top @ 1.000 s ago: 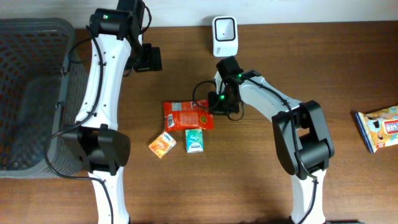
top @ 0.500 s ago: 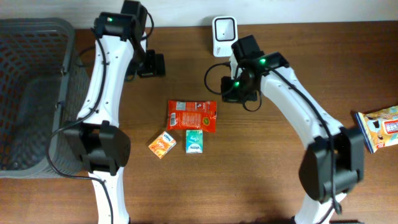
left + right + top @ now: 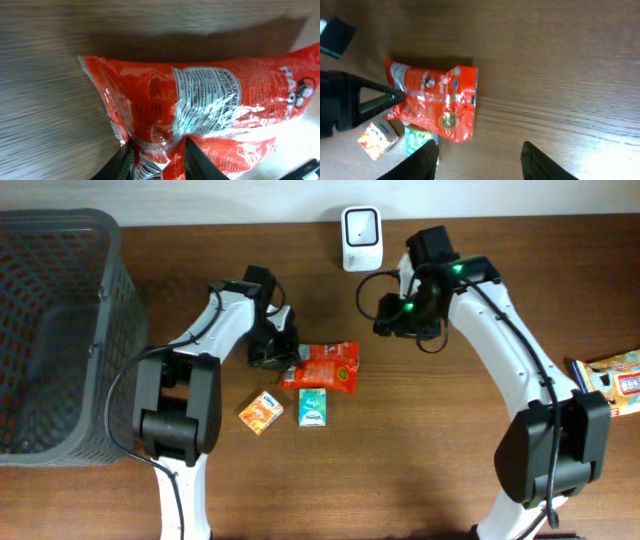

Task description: Scan the item barcode

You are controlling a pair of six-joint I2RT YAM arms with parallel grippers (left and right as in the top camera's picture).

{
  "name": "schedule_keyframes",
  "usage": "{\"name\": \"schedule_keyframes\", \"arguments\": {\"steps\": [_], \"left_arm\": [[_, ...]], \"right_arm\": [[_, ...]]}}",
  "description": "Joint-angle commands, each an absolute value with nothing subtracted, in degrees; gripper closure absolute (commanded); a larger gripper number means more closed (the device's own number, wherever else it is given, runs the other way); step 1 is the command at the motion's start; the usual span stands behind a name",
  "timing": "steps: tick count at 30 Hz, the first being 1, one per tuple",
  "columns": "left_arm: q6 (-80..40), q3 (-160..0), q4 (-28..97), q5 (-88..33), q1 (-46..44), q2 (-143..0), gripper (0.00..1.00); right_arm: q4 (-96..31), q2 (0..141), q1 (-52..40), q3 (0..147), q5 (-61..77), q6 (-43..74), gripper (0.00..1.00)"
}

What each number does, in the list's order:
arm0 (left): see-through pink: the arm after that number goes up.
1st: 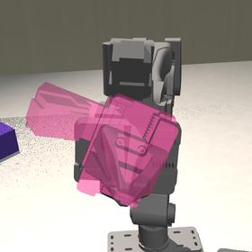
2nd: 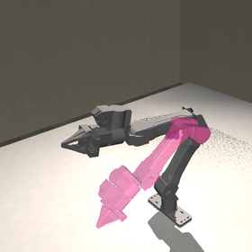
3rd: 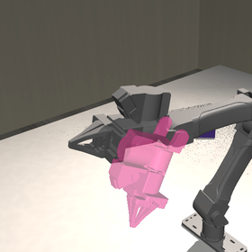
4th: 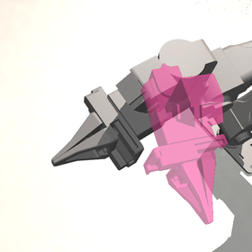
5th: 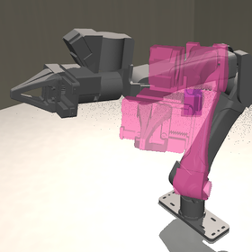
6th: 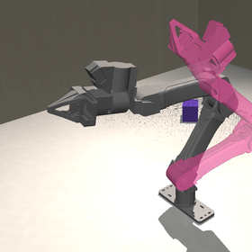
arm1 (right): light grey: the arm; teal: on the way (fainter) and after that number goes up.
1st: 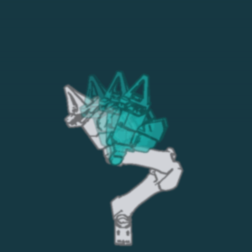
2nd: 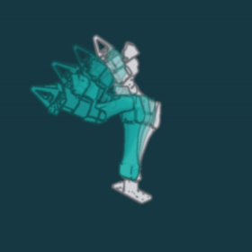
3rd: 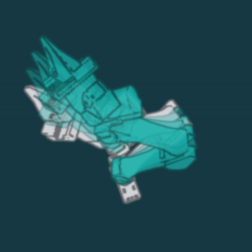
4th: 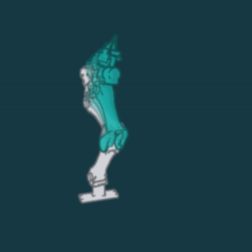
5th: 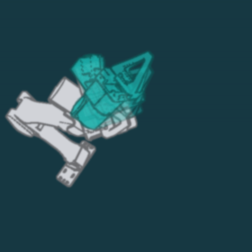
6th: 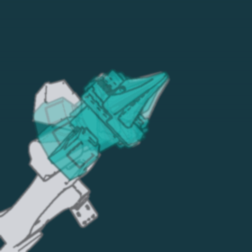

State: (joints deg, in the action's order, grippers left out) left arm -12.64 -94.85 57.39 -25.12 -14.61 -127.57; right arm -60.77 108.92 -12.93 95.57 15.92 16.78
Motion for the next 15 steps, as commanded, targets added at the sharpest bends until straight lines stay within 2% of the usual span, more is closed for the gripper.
{"name": "schedule_keyframes", "arguments": {"steps": [1, 3, 4, 8, 12, 15], "left_arm": [[-12.8, -91.92, 53.8, -25.08, -17.74, -127.72, 0.69], [-13.15, -91.92, 51.77, -25.06, -19.11, -127.7, 0.69], [-15.57, -91.92, 50.96, -23.88, -19.84, -127.72, 0.69], [-18.9, -91.92, 50.39, -19.05, -21.61, -127.72, 0.69], [-24.03, -91.92, 51.48, -14.04, -21.65, -127.72, 0.71], [-24.03, -91.92, 51.55, -14.06, -21.65, -127.72, 0.7]], "right_arm": [[-62.5, 108.99, -11.14, 96.07, 16.93, 16.12, 0.43], [-63.07, 109.08, -10.85, 95.98, 16.88, 15.18, 0.14], [-63.0, 109.12, -10.79, 95.48, 16.93, 15.22, 0.04], [-57.04, 109.12, -10.79, 87.96, 20.58, 16.23, 0.02], [-43.24, 109.19, -10.81, 77.67, 29.5, 18.13, 0.02], [-34.59, 109.23, -10.85, 70.41, 29.8, 22.09, 0.02]]}}
